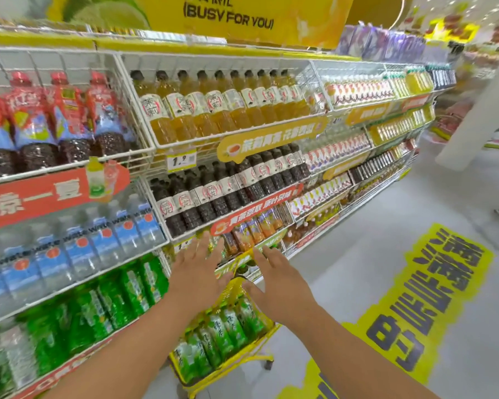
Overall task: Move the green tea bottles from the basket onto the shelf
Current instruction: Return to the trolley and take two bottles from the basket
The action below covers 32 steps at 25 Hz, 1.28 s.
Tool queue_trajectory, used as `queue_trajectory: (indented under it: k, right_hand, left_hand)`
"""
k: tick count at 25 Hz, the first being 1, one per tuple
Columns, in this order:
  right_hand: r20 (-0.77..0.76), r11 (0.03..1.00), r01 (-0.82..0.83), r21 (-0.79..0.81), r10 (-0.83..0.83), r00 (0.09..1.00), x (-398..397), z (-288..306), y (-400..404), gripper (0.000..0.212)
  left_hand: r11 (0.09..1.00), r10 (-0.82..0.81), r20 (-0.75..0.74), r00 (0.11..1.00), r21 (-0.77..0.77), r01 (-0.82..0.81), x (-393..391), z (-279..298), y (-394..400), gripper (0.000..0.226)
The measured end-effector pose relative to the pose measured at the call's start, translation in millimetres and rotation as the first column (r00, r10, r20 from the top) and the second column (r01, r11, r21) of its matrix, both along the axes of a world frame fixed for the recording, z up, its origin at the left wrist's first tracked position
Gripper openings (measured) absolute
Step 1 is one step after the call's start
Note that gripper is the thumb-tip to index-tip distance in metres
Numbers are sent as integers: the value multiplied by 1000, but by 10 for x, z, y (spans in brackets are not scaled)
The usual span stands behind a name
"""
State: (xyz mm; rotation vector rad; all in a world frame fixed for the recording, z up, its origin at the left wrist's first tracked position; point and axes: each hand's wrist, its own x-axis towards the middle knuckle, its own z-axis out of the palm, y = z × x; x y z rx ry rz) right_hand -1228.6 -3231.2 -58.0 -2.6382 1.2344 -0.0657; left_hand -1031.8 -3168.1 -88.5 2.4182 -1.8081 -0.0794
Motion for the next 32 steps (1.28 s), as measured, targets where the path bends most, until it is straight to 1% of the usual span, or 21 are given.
queue_trajectory:
  k: [4,9,12,14,17,19,21,26,32]
  right_hand:
    - [23,998,-53,24,53,998,171,-87,-632,79]
    - [41,978,-205,38,204,978,442,-365,-1476,80]
    - [37,945,-319,72,317,948,593,-567,-1978,79]
    - [27,919,-378,110,377,926,646,-685,-2260,80]
    - [43,874,-458,164,458,888,722,-856,-2569,78]
    - [15,849,-493,190,500,866,766,-1008,-2688,77]
    - [-10,826,-509,244,527,850,807,-1316,-2786,78]
    - [-35,810,-468,354,511,859,881,-2361,-2767,78]
    - [-95,796,-345,497,446,890,930,-3857,-2549,79]
  left_hand:
    - [999,49,-22,999,-1,-49,116,-27,-503,80]
    - [980,199,-42,979,16,-199,200,-243,-950,79]
    - [944,331,-59,942,2,-331,170,-393,-1191,75]
    - [910,414,-42,909,5,-414,105,-532,-1302,76]
    - [857,514,-51,856,50,-512,-22,-777,-1490,80]
    - [829,557,-57,828,86,-552,-73,-923,-1598,80]
    - [806,587,-78,805,144,-574,-108,-1208,-1708,82]
    - [755,650,-185,737,272,-597,-120,-2147,-1741,82]
    - [686,722,-281,632,408,-602,-178,-3539,-1512,83]
